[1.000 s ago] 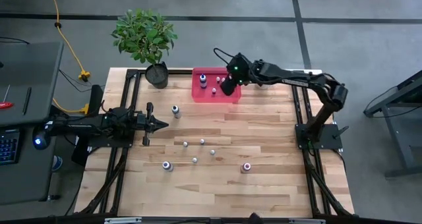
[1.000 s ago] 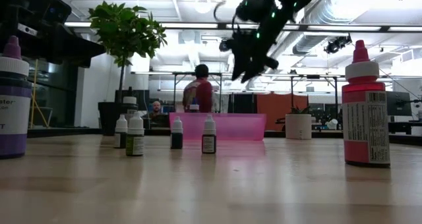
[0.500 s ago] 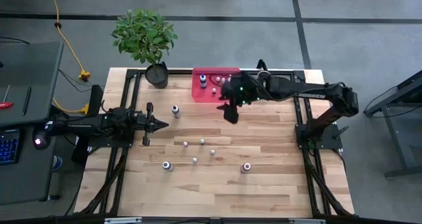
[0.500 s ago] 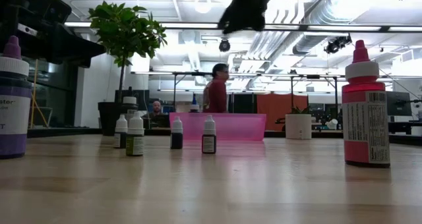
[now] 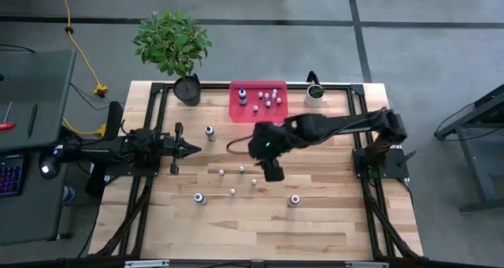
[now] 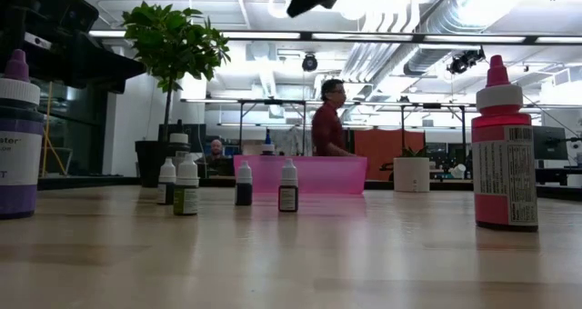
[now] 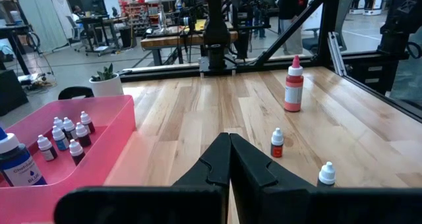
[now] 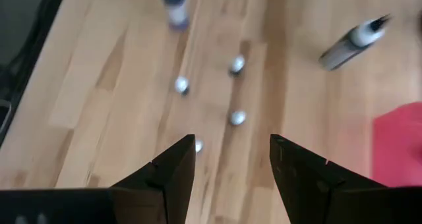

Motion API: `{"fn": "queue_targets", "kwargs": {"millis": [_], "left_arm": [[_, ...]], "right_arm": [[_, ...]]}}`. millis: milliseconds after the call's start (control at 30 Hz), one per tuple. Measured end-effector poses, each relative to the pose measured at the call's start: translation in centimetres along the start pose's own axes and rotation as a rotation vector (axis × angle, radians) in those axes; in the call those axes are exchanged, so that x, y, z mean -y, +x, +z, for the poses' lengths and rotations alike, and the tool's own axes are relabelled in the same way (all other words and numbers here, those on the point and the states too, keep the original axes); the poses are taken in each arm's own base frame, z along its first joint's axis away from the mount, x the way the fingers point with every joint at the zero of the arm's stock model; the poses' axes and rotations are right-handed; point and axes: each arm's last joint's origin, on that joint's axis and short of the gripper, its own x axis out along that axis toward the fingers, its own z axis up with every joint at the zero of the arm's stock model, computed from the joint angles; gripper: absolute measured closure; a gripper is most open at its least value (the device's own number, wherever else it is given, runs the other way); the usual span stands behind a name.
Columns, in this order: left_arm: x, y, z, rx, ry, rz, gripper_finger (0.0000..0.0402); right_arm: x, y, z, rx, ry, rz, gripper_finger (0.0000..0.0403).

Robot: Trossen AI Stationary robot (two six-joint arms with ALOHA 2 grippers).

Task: Pick & Place food coloring
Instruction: Put the small red food coloring bottle into the red bin

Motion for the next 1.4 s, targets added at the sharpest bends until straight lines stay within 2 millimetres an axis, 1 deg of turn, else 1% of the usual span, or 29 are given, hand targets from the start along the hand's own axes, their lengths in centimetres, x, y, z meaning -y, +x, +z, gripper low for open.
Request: {"fn": "queue_targets", "kwargs": {"millis": [133, 267, 367, 467, 633, 800, 1100, 1400], "left_arm": [[0.0, 0.0, 0.0, 0.0, 0.0, 0.0, 0.0401], [0.0, 0.0, 0.0, 0.0, 0.0, 0.0, 0.0401], [0.0, 0.0, 0.0, 0.0, 0.0, 0.0, 0.0401], [0.0, 0.0, 0.0, 0.0, 0.0, 0.0, 0.0401], [0.0, 0.0, 0.0, 0.0, 0.0, 0.0, 0.0401], [0.0, 0.0, 0.0, 0.0, 0.0, 0.0, 0.0401], [0.0, 0.0, 0.0, 0.0, 0.0, 0.0, 0.0401], [0.0, 0.0, 0.0, 0.0, 0.0, 0.0, 0.0401]], "right_arm": [[-1.6, 2.5, 0.2, -0.116, -0.031, 0.033, 0.0219], [-3.1, 5.2, 0.2, -0.17, -0.048, 0.055, 0.0219], [-3.8, 7.4, -0.4, -0.227, -0.013, 0.06, 0.0218], [-4.1, 9.1, -1.0, -0.275, 0.03, 0.053, 0.0218], [-3.9, 10.9, -1.5, -0.32, 0.118, 0.039, 0.0218], [-3.5, 12.2, -2.1, -0.359, 0.186, 0.029, 0.0218], [-3.0, 14.9, -3.1, -0.415, 0.231, 0.031, 0.0218], [-3.0, 16.3, -3.6, -0.43, 0.23, 0.024, 0.0218]]}}
